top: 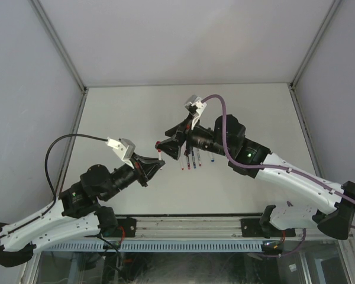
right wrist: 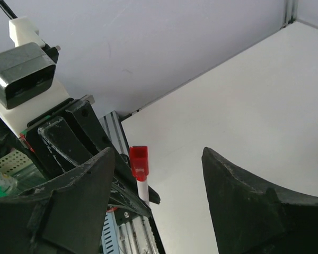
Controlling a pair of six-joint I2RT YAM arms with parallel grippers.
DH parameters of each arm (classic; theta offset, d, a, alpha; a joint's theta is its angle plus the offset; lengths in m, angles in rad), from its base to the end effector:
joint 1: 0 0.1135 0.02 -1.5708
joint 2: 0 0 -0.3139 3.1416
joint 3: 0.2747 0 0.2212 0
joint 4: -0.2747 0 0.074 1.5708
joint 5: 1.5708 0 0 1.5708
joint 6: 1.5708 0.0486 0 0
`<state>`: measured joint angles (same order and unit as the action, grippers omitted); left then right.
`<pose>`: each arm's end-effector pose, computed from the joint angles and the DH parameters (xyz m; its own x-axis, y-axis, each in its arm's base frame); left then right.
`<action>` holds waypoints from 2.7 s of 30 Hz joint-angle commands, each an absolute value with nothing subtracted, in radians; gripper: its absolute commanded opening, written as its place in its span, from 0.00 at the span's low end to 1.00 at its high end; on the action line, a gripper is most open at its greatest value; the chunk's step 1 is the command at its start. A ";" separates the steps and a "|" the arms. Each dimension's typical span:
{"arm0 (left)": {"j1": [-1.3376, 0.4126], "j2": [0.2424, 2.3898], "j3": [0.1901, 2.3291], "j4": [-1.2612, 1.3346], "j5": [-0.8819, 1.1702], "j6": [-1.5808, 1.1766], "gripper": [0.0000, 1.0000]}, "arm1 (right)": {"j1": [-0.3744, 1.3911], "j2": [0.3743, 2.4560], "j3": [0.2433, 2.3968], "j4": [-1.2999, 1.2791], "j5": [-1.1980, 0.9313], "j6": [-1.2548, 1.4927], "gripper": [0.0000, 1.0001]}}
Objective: Insert the pens into the pen caps
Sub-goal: Press the pen cap onto the pen.
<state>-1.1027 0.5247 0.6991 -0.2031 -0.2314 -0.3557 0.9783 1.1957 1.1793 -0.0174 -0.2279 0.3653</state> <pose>0.0410 -0.0564 0.3633 -0.2786 -0.2002 -0.9393 0.7128 0.6124 -0.3419 0.1250 0.2053 0.4580 -0.3514 0.1012 -0.9308 -0.8658 0.3432 0.3642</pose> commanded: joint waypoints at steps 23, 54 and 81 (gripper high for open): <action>-1.098 0.529 0.707 -0.163 -0.224 -0.356 0.00 | 1.051 1.283 1.283 -0.051 -0.205 0.336 0.25; -1.097 0.460 0.718 -0.113 -0.276 -0.351 0.00 | 1.211 1.327 1.089 -0.040 -0.041 0.347 0.00; -1.098 0.503 0.672 -0.163 -0.294 -0.386 0.00 | 1.122 1.156 1.059 0.078 -0.076 0.369 0.33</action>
